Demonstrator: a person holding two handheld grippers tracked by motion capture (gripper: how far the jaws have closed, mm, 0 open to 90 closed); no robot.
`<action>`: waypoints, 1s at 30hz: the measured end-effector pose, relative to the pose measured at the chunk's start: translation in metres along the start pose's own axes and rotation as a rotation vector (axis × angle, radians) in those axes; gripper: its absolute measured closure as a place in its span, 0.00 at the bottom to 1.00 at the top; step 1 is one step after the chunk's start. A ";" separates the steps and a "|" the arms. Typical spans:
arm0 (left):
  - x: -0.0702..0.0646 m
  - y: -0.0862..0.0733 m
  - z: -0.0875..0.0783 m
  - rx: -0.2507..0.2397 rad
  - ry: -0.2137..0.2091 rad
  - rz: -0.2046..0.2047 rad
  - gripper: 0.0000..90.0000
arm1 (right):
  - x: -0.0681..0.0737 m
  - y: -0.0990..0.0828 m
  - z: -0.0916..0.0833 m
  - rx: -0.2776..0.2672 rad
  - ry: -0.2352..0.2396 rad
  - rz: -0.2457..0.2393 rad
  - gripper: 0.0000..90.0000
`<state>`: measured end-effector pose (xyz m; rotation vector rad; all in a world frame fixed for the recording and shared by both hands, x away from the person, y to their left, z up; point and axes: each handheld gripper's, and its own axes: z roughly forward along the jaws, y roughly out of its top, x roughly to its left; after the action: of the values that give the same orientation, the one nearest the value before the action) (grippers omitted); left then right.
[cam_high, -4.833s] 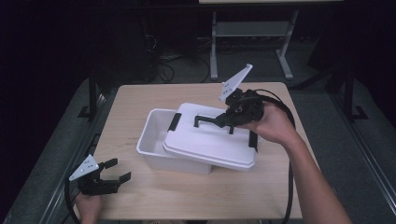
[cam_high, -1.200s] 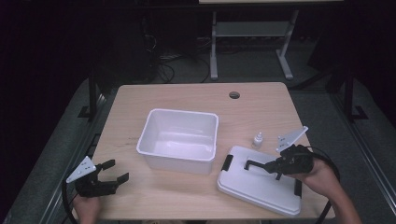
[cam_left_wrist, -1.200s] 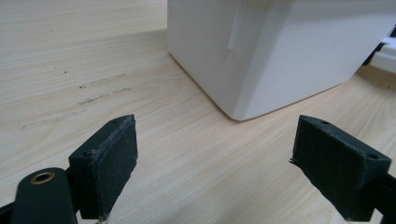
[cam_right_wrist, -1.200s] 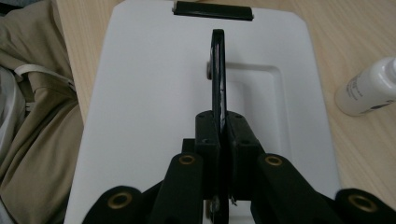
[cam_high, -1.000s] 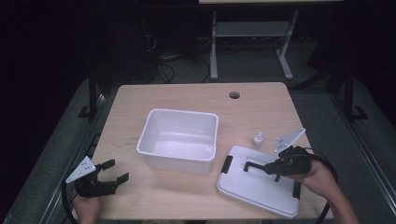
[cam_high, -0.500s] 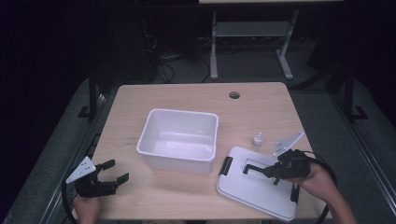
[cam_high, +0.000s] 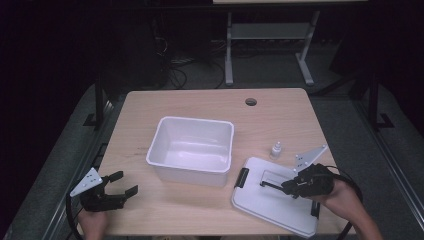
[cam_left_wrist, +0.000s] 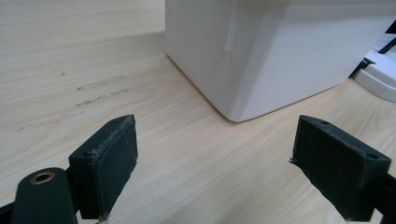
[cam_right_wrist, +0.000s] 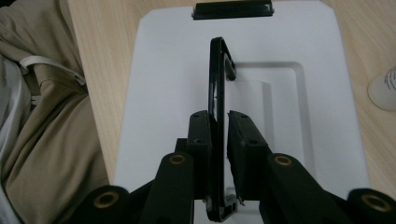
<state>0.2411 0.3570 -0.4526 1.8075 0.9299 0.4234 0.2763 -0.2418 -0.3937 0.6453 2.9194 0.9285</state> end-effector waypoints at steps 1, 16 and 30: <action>0.000 0.000 0.000 0.000 0.000 0.000 0.15 | 0.001 0.001 -0.001 -0.002 -0.002 -0.002 0.86; 0.002 -0.001 0.001 0.003 0.000 -0.004 0.15 | 0.000 0.009 -0.017 -0.017 -0.049 0.014 0.79; 0.002 0.000 0.004 0.010 0.004 0.006 0.15 | -0.020 0.013 -0.019 0.002 -0.088 0.048 0.74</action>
<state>0.2447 0.3563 -0.4544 1.8193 0.9311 0.4264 0.2973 -0.2500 -0.3730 0.7398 2.8403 0.8774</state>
